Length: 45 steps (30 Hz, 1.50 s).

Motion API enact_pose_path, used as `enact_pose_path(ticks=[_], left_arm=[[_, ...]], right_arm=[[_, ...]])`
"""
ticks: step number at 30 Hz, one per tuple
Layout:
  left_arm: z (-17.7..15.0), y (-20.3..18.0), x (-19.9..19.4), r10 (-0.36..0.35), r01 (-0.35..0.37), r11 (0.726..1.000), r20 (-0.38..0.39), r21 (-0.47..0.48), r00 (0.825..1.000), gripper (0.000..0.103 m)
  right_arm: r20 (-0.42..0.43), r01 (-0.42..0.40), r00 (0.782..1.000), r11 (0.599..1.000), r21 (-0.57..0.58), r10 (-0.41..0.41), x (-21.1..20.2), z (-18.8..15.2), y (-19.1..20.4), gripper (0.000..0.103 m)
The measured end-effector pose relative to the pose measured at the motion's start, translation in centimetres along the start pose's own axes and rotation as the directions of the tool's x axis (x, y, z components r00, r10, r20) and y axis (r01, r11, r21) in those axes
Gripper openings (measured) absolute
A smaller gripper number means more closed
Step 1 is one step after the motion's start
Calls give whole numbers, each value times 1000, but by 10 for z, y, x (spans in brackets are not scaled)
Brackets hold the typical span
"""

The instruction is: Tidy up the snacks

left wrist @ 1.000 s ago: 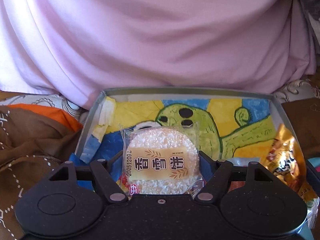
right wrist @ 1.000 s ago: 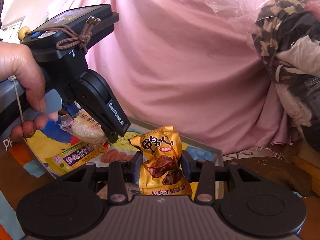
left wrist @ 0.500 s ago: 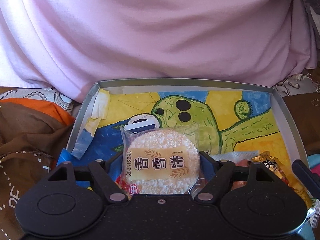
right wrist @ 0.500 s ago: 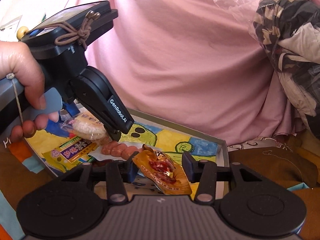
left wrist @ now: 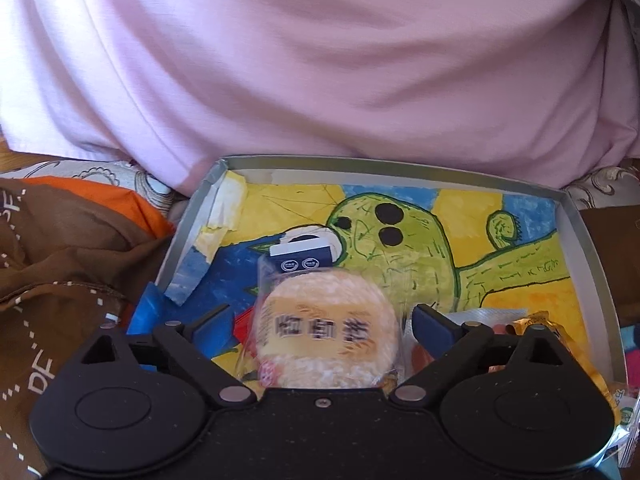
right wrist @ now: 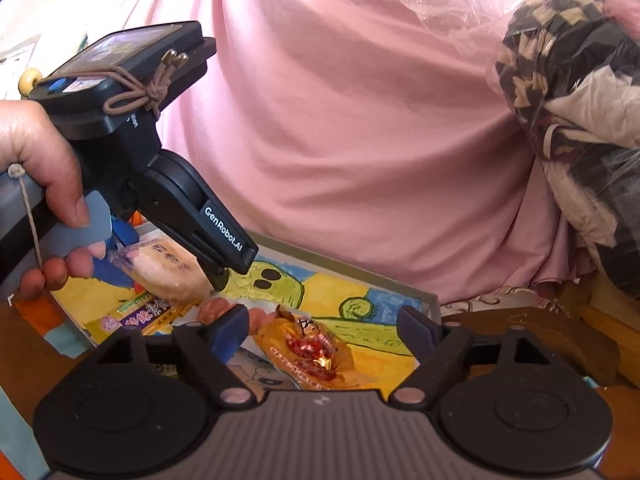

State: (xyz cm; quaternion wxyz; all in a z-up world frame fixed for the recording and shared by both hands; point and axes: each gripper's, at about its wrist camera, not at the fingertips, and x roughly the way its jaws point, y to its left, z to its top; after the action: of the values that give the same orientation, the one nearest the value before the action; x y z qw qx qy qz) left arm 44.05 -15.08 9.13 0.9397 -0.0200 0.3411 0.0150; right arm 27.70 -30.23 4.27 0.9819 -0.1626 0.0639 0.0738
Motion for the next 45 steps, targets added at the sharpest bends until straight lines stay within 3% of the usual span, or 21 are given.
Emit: enact_pose_path(ticks=[16,31,38,45], left_arm=[[-8,28,-43,35,-31,998,80,-51,996,96],[-33,56,-99,5,3,996,92,-88,996,101],[-63,72,-134,-23,37,994,130,-104,991,102],[-99,96,-152,-40,63,976,111,-209,993,102]], right_arm=[[42,37,998,999,31,-38,-28,22,-5,102],[42,42,998,989,139,-48,-68,40,-4,103],[51,29,998,983,181,-39,-90,44,5,103],[44,21,999,983,183,-29,-105,42,15,103]])
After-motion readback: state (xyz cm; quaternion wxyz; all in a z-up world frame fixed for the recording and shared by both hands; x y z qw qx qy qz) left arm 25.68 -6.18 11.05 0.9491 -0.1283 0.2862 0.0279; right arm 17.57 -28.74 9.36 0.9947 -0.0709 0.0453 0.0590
